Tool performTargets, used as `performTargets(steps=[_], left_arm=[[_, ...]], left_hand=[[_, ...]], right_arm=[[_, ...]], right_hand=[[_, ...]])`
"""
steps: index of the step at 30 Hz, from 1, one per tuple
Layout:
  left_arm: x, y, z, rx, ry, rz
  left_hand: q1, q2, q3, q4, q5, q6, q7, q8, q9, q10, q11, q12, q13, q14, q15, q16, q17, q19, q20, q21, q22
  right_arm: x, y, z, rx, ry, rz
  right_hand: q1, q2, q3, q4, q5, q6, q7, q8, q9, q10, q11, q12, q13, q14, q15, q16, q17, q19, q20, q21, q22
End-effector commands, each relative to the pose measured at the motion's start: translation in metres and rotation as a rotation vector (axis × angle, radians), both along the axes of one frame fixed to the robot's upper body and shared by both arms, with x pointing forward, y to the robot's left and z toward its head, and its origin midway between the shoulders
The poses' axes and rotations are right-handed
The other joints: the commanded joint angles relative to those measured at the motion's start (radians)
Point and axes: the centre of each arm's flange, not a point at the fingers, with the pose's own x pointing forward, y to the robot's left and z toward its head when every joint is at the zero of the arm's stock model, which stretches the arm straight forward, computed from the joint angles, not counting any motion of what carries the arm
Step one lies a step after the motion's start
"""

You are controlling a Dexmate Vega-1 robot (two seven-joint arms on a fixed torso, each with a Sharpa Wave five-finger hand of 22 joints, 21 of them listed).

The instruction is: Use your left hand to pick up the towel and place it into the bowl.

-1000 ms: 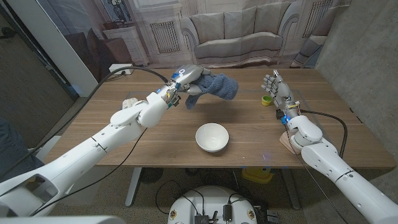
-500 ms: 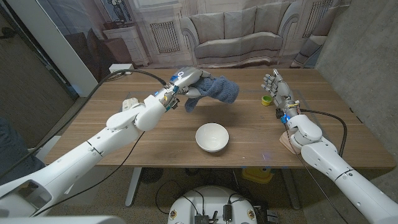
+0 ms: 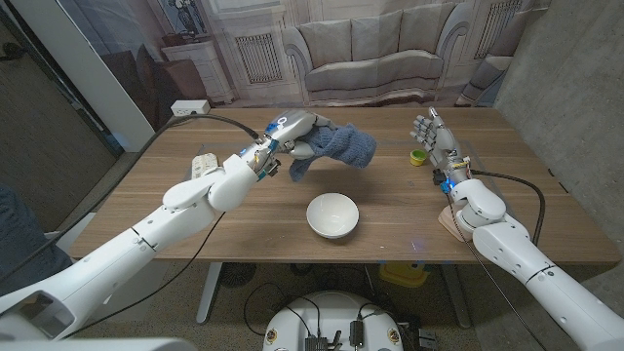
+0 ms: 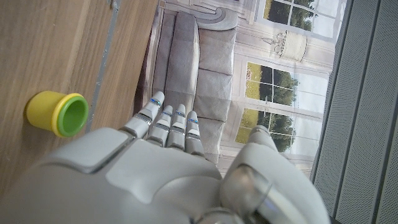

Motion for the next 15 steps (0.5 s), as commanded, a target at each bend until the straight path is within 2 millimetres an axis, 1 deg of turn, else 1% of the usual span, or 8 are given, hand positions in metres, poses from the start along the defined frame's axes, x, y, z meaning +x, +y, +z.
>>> performTargets(steps=[1,9,15], left_arm=[[-0.011,0.002,-0.010,0.002,0.020,-0.011],[-0.017,0.006,-0.014,0.008,0.030,-0.024],[-0.027,0.008,-0.019,0.016,0.020,-0.039]], left_hand=[[-0.002,0.008,0.041,0.033,0.004,0.024,0.016,0.024,0.002,0.013,0.000,-0.005,0.004,0.082,-0.165,0.003,0.005,0.143,-0.135,0.004,0.004],[-0.001,0.007,0.043,0.031,0.004,0.026,0.013,0.025,0.002,0.015,0.000,-0.008,0.007,0.086,-0.167,0.002,0.006,0.147,-0.138,0.005,0.004],[-0.003,0.007,0.044,0.031,0.004,0.026,0.014,0.025,0.002,0.017,0.001,-0.010,0.009,0.088,-0.166,0.001,0.007,0.148,-0.138,0.005,0.004]], right_arm=[[-0.006,-0.003,-0.001,-0.002,-0.009,-0.004],[-0.010,-0.004,-0.003,0.011,-0.003,-0.014],[-0.012,-0.003,-0.003,0.008,-0.005,-0.014]], right_hand=[[0.002,0.005,0.000,-0.005,-0.002,0.007,0.001,-0.002,0.002,0.007,0.001,0.000,0.004,0.004,0.005,-0.005,0.003,0.008,-0.012,-0.004,0.006],[0.002,0.006,-0.001,-0.005,-0.002,0.006,0.003,-0.002,0.002,0.005,0.001,0.000,0.004,0.004,0.005,-0.005,0.003,0.009,-0.012,-0.005,0.006],[0.001,0.006,-0.001,-0.006,-0.002,0.006,0.003,-0.002,0.002,0.007,0.001,0.000,0.004,0.004,0.005,-0.005,0.003,0.009,-0.012,-0.007,0.006]])
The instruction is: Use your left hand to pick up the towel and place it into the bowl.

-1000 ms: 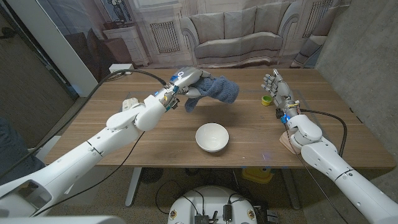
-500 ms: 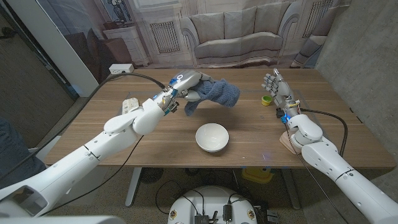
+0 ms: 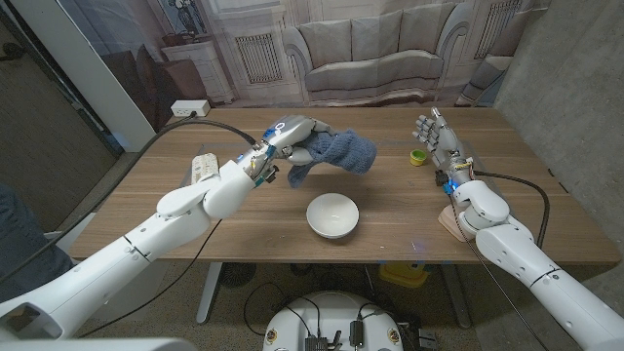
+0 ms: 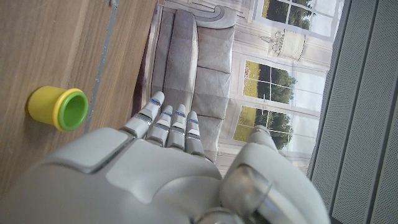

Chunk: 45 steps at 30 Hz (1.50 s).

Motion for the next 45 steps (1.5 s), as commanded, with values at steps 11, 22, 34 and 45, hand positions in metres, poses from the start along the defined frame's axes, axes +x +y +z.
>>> performTargets(steps=[11,22,34,45], left_arm=[[-0.024,0.009,-0.016,0.010,0.010,-0.030],[-0.026,0.009,-0.023,0.002,0.022,-0.021],[-0.037,-0.001,-0.031,0.015,0.018,-0.037],[-0.045,-0.002,-0.036,0.025,0.014,-0.010]], left_hand=[[-0.002,0.005,0.042,0.034,0.007,0.027,0.015,0.027,0.002,0.018,-0.002,-0.007,0.006,0.091,-0.163,0.003,0.004,0.145,-0.137,0.006,0.004],[-0.003,0.004,0.044,0.033,0.007,0.029,0.016,0.028,0.002,0.021,-0.002,-0.011,0.009,0.094,-0.165,0.000,0.005,0.146,-0.138,0.005,0.004],[-0.004,0.004,0.045,0.032,0.007,0.029,0.016,0.028,0.001,0.022,-0.001,-0.015,0.012,0.096,-0.161,-0.002,0.006,0.145,-0.136,0.004,0.004],[-0.005,0.003,0.047,0.032,0.007,0.032,0.015,0.028,0.001,0.025,-0.001,-0.018,0.015,0.099,-0.163,-0.004,0.008,0.144,-0.136,0.004,0.004]], right_arm=[[-0.008,0.003,-0.007,0.014,-0.003,-0.005],[-0.005,0.001,-0.010,0.035,0.010,-0.009],[-0.002,-0.005,-0.009,0.028,0.006,-0.002],[-0.003,-0.011,-0.010,0.033,0.002,-0.006]], right_hand=[[0.001,0.007,-0.001,-0.007,-0.002,0.006,0.002,-0.002,0.002,0.005,0.000,0.000,0.004,0.004,0.005,-0.005,0.003,0.011,-0.012,-0.009,0.006],[0.001,0.008,-0.001,-0.007,-0.002,0.008,0.003,-0.001,0.002,0.006,0.001,0.000,0.004,0.004,0.004,-0.005,0.003,0.012,-0.013,-0.012,0.006],[0.001,0.013,0.000,-0.007,-0.001,0.009,0.002,-0.001,0.002,0.007,-0.002,0.000,0.004,0.004,0.003,-0.005,0.004,0.013,-0.015,-0.016,0.007],[0.002,0.015,0.001,-0.008,-0.002,0.010,0.003,-0.001,0.002,0.008,0.001,0.001,0.004,0.004,0.004,-0.005,0.004,0.016,-0.014,-0.019,0.007]])
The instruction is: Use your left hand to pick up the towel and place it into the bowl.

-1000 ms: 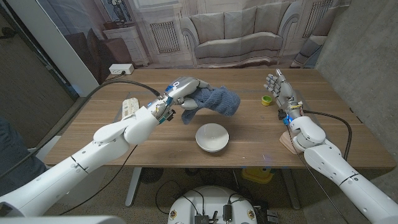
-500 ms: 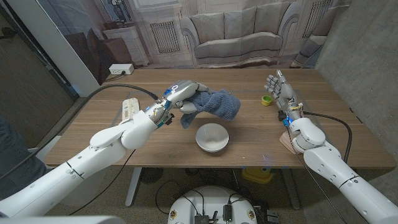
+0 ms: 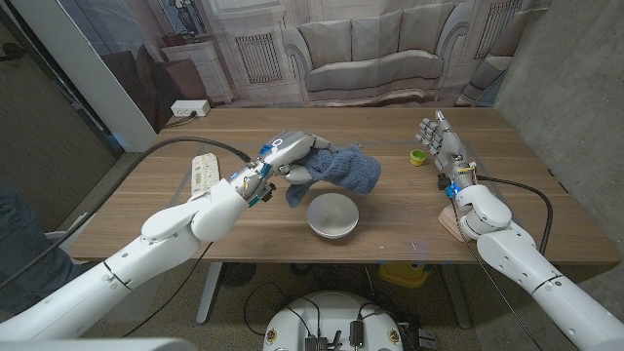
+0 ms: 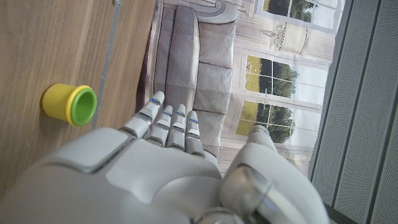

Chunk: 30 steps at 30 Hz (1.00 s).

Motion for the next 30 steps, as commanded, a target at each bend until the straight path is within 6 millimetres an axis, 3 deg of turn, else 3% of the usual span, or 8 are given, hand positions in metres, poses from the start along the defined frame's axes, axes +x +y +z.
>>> performTargets(steps=[1,30], left_arm=[[-0.009,-0.002,-0.006,0.012,-0.003,0.023],[-0.024,0.001,-0.018,0.011,0.030,0.093]], left_hand=[[0.001,0.009,0.043,0.036,0.004,0.023,0.014,0.028,0.006,0.011,0.002,-0.001,0.006,0.085,-0.166,0.005,0.005,0.140,-0.136,0.003,0.004],[-0.006,0.005,0.045,0.036,0.003,0.030,0.014,0.031,0.005,0.025,0.003,-0.009,0.011,0.095,-0.165,0.001,0.007,0.138,-0.132,0.001,0.004]], right_arm=[[-0.001,-0.006,-0.001,0.005,-0.003,-0.004],[0.002,-0.006,0.000,0.010,-0.012,0.005]], right_hand=[[0.002,0.007,0.004,-0.005,-0.002,0.006,-0.001,-0.001,0.002,0.008,0.001,0.001,0.004,0.004,0.004,-0.005,0.004,0.005,-0.014,0.000,0.002],[0.002,0.008,0.003,-0.008,-0.002,0.006,0.000,-0.001,0.002,0.007,0.001,0.000,0.004,0.004,0.005,-0.005,0.003,0.008,-0.014,-0.009,0.002]])
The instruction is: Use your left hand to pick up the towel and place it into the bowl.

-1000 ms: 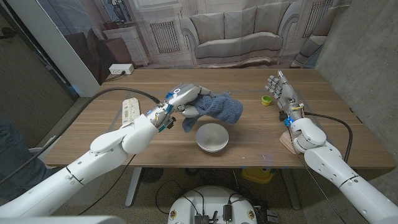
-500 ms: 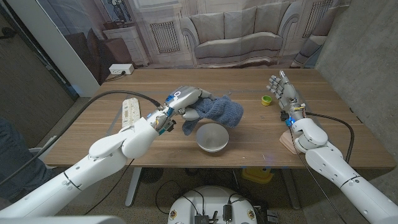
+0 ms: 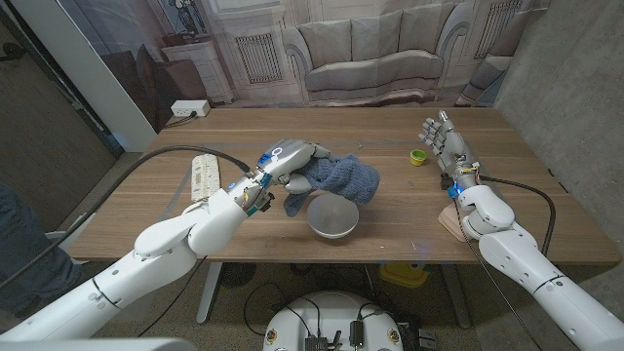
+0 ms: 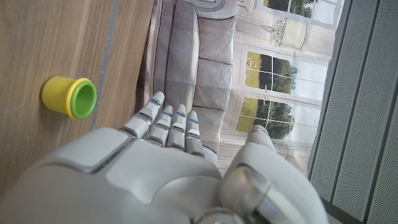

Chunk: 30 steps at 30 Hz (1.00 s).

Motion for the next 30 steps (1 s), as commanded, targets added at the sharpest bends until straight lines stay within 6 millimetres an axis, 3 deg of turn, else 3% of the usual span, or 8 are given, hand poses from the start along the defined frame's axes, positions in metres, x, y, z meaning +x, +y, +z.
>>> performTargets(steps=[1,30], left_arm=[[-0.005,0.002,-0.004,0.001,0.017,0.038],[-0.009,-0.012,-0.017,0.044,0.066,0.130]], left_hand=[[-0.006,0.005,0.045,0.036,0.006,0.025,0.016,0.031,0.004,0.014,0.000,-0.001,0.004,0.091,-0.161,0.004,0.004,0.133,-0.131,0.001,0.004],[-0.011,0.005,0.050,0.035,0.006,0.038,0.019,0.035,0.003,0.029,0.001,-0.007,0.008,0.099,-0.163,-0.003,0.003,0.124,-0.125,-0.005,0.005]], right_arm=[[0.001,0.001,0.000,0.001,-0.005,0.009],[0.005,-0.002,0.007,-0.006,-0.008,0.025]], right_hand=[[0.002,0.000,0.005,-0.006,-0.002,0.007,-0.001,-0.001,0.002,0.008,0.002,0.000,0.004,0.004,0.004,-0.005,0.003,0.008,-0.013,-0.003,0.003],[0.002,0.001,0.004,-0.008,-0.003,0.008,-0.001,-0.001,0.002,0.007,0.001,0.000,0.005,0.004,0.004,-0.005,0.003,0.011,-0.015,-0.012,0.003]])
